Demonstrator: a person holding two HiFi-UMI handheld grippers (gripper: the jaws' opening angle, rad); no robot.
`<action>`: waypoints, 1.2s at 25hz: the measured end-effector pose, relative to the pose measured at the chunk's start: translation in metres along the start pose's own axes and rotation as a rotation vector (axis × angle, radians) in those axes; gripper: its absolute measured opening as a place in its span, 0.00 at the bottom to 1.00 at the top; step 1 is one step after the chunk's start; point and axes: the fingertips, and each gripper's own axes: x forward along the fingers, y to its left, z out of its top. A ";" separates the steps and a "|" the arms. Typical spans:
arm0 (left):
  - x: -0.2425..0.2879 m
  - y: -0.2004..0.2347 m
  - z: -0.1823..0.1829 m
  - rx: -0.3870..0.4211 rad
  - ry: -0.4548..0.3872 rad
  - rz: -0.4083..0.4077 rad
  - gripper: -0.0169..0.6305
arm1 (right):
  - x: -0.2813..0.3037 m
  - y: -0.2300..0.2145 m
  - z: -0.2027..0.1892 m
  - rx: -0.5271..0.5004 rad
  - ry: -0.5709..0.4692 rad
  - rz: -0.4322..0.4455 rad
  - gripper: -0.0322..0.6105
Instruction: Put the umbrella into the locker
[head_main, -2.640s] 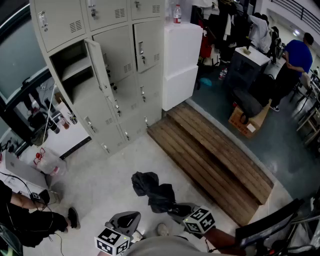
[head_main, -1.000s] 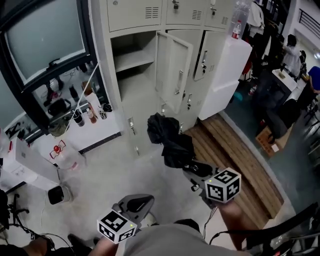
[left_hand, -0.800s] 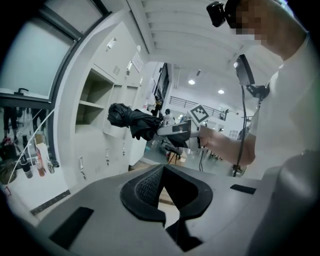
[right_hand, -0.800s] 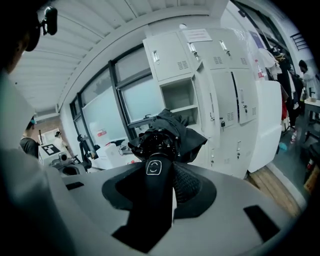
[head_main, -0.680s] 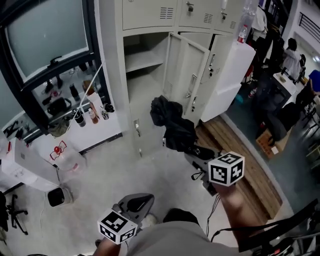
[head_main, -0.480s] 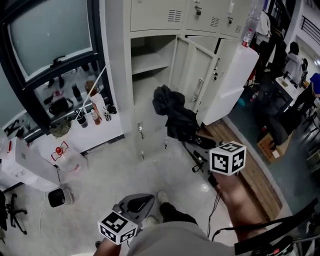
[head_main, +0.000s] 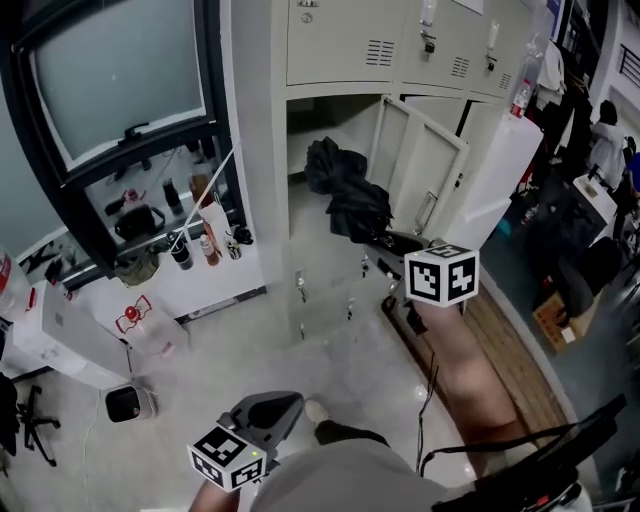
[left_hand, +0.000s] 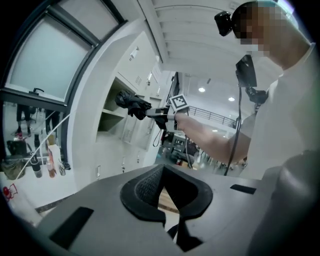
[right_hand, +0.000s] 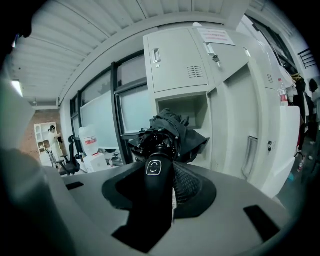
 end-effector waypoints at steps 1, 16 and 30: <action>0.003 0.006 0.005 0.000 -0.001 0.005 0.04 | 0.011 -0.005 0.009 -0.001 -0.005 0.002 0.29; 0.051 0.100 0.055 -0.031 -0.035 0.130 0.04 | 0.178 -0.077 0.095 -0.041 -0.004 0.019 0.29; 0.078 0.164 0.076 -0.049 -0.070 0.239 0.04 | 0.312 -0.120 0.126 -0.078 0.047 -0.033 0.29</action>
